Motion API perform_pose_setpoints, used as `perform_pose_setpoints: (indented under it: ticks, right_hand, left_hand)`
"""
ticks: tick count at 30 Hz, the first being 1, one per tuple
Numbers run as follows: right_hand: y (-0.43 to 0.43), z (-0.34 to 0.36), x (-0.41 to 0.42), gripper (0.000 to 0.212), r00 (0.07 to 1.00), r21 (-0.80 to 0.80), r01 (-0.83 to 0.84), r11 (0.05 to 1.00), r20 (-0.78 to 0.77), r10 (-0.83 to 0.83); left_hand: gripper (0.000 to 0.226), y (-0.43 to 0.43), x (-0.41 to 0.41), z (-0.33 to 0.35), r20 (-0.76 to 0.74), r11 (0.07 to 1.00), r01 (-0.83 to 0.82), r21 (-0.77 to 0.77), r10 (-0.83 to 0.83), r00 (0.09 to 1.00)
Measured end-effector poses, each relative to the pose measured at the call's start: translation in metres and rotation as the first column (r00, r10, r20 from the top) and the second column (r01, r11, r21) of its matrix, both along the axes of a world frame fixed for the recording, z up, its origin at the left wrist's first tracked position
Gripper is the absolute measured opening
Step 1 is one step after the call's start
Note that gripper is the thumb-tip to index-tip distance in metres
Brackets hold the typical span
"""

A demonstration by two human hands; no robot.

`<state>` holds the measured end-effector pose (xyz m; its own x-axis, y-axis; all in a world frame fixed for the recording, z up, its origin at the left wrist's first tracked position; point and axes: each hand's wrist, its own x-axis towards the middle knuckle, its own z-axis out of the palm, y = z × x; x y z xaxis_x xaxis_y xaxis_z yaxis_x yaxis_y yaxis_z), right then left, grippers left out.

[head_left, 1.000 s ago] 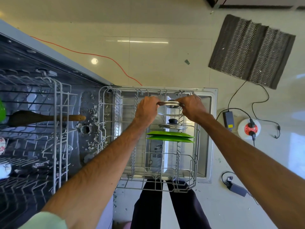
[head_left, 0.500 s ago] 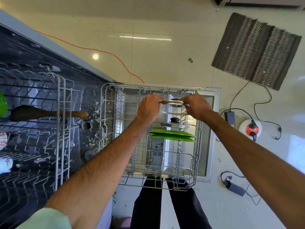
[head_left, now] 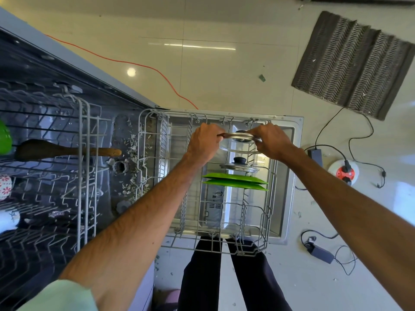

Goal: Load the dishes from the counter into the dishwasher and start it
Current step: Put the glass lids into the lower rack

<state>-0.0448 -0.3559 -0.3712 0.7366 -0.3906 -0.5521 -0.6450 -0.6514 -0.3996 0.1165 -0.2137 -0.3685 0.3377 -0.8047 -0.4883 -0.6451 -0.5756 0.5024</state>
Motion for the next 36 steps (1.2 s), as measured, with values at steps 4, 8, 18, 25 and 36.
perform_pose_setpoints:
  ticks: [4, 8, 18, 25, 36]
  right_hand:
    - [-0.001, 0.002, -0.009, 0.039, 0.997, 0.014, 0.059, 0.998, 0.048, -0.060]
    - [-0.004, 0.004, -0.015, 0.036, 0.996, 0.024, 0.054, 0.998, 0.066, -0.055]
    - [-0.006, 0.005, -0.014, 0.030, 0.996, 0.047, 0.046, 0.998, 0.075, -0.050]
    - [-0.004, 0.004, -0.021, 0.040, 0.993, 0.043, 0.066, 0.997, 0.095, -0.070]
    - [0.011, -0.004, -0.025, 0.048, 0.996, -0.024, 0.081, 0.996, 0.042, -0.079]
  left_hand:
    - [0.025, -0.004, 0.003, 0.007, -0.024, 0.997, -0.041, -0.062, 0.040, 0.999]
    - [0.024, -0.003, 0.001, 0.013, -0.032, 0.995, -0.030, -0.096, 0.027, 0.999]
    - [0.022, -0.006, -0.004, 0.010, -0.027, 0.997, -0.026, -0.074, 0.024, 0.999]
    - [0.020, -0.005, -0.008, 0.014, -0.030, 0.997, -0.018, -0.073, 0.016, 0.999]
    - [0.020, 0.001, -0.011, 0.012, -0.023, 0.999, -0.017, -0.038, 0.016, 1.000]
